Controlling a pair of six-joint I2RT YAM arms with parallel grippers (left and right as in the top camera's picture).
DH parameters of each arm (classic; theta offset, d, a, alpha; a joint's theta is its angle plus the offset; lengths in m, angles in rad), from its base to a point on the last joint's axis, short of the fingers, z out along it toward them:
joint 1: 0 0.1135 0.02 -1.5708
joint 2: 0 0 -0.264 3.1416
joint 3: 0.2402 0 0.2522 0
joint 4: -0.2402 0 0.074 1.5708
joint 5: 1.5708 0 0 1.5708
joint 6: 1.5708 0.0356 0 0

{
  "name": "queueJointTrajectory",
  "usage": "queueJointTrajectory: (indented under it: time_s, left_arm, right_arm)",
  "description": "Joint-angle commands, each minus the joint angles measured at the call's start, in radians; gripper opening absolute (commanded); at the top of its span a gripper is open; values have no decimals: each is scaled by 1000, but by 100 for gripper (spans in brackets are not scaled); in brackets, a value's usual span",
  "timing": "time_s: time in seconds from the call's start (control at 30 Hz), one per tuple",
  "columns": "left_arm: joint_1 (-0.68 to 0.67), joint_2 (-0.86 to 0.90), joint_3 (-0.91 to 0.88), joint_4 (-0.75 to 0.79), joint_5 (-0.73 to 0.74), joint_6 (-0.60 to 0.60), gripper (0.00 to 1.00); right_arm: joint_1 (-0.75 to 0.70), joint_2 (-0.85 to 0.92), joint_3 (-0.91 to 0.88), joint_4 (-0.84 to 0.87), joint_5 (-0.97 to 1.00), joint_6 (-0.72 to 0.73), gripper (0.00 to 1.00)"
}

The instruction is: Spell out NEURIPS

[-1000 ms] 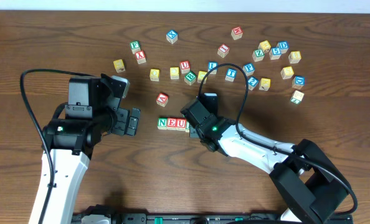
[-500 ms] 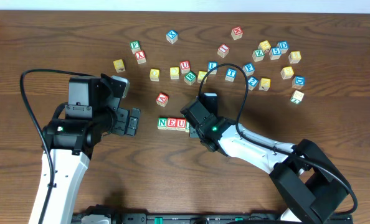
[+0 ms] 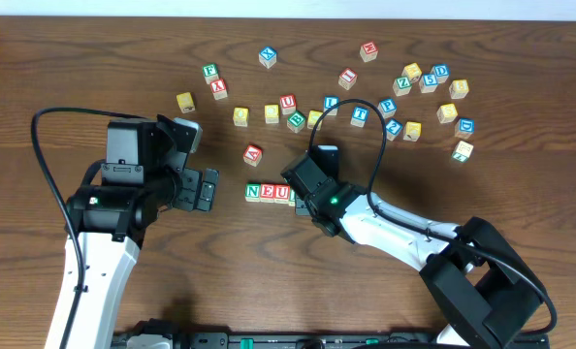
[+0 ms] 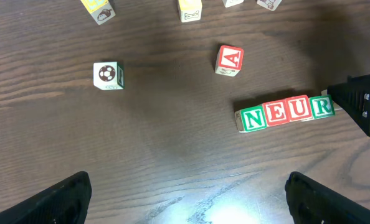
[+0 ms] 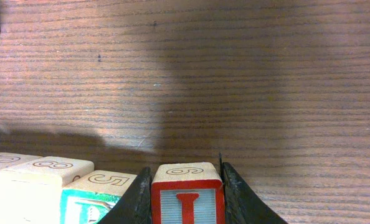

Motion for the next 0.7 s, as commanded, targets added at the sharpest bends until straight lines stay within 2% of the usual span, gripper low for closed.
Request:
queueJointTrajectory:
  time_s: [0.0,0.17,0.33,0.67]
  left_arm:
    - [4,-1,27,0,-10,6,98]
    - [4,-1,27,0,-10,6,98]
    - [4,-1,27,0,-10,6,98]
    - [4,-1,27,0,-10,6,98]
  right_arm:
    - [-3,1,-6,-13,-13,-3,22]
    - [-3,0,-6,-13,-13,-3,25]
    - [-4,1,-6,-12,-12,-3,38]
    - [-4,0,-4,-12,-12,-3,39]
